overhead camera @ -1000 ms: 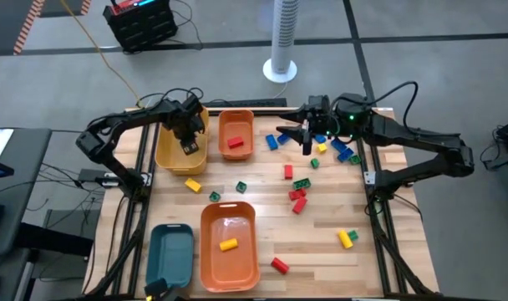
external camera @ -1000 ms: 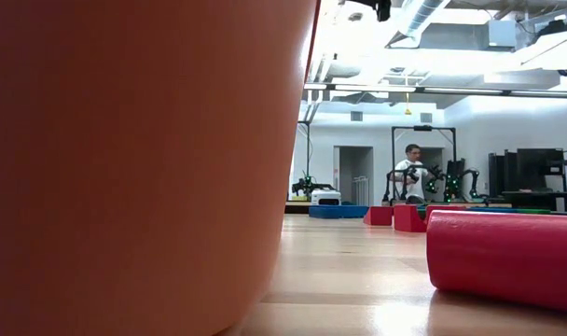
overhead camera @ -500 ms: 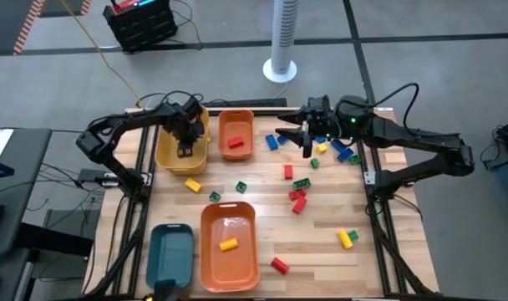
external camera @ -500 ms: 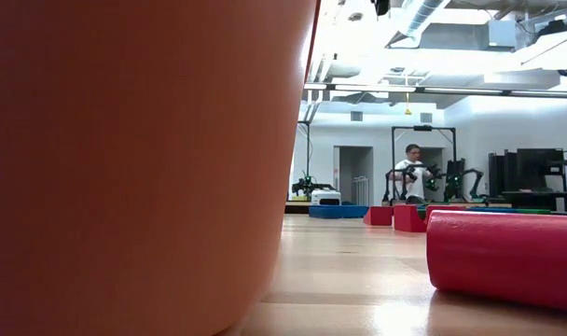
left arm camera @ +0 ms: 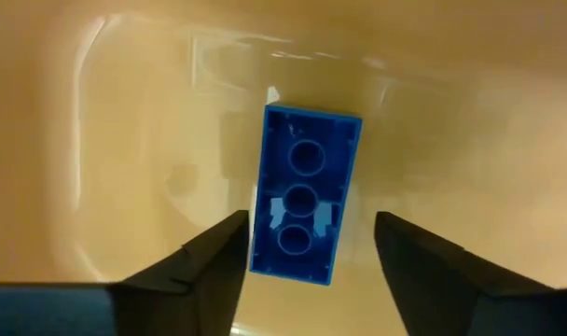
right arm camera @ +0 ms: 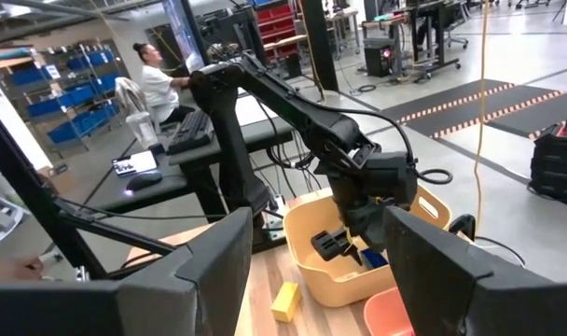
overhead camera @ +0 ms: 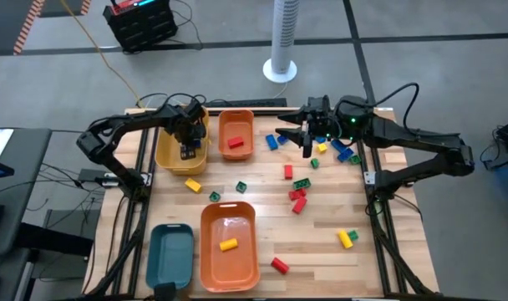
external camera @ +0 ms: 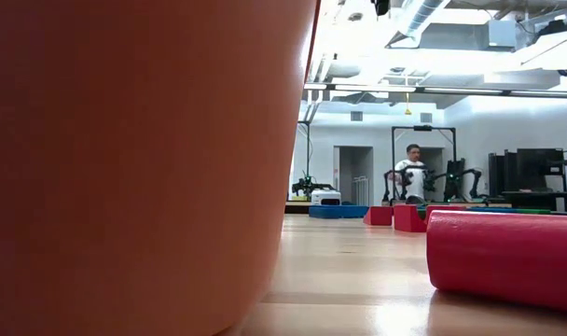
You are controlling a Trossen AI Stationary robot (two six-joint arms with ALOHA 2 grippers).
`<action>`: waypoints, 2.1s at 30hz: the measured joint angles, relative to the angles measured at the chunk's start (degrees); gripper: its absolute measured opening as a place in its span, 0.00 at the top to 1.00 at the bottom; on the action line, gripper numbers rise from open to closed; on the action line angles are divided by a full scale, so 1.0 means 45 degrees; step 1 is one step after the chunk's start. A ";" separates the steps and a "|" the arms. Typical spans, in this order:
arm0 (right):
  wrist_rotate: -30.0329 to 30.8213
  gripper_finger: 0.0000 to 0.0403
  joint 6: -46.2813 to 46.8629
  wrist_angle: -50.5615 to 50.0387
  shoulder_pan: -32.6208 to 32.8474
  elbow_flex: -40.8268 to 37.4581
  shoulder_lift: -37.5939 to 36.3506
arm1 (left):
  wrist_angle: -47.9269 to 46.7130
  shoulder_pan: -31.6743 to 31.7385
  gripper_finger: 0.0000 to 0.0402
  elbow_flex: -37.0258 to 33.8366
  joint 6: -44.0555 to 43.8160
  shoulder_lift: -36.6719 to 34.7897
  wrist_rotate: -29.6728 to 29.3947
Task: Sort blocks
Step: Put the green game piece into the blue bin
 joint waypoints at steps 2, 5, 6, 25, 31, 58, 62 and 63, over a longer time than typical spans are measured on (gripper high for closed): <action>0.0000 0.37 0.0000 0.0004 0.0000 0.0000 0.0000 | -0.0064 -0.0052 0.38 0.0000 -0.0018 -0.0003 0.0010; 0.0000 0.37 0.0000 -0.0001 0.0000 0.0000 0.0000 | -0.0516 -0.0110 0.36 0.0081 -0.0024 -0.0045 0.0001; 0.0000 0.37 0.0000 -0.0001 0.0000 0.0000 0.0000 | -0.0756 -0.0110 0.36 0.0173 -0.0032 -0.0099 -0.0019; -0.0015 0.37 0.0029 -0.1873 -0.1104 0.0000 0.0000 | -0.2093 -0.1219 0.36 0.1651 -0.7470 -0.5021 0.0391; -0.0014 0.37 0.0030 -0.3247 -0.1209 0.0000 -0.0077 | -0.1531 -0.2474 0.37 0.1656 -1.1690 -0.6422 0.2105; -0.1019 0.37 0.1500 -1.3287 -0.2918 -0.0049 0.3959 | 0.1797 -0.7969 0.37 0.1603 -1.3656 -0.7825 -0.1334; -0.0165 0.37 0.2118 -1.4770 -0.3352 -0.0063 0.5101 | 0.1367 -0.8254 0.37 0.1603 -1.3848 -0.7820 -0.1302; 0.0077 0.37 0.2149 -1.4632 -0.3315 -0.0063 0.5254 | 0.1306 -0.8312 0.37 0.1603 -1.3852 -0.7820 -0.1297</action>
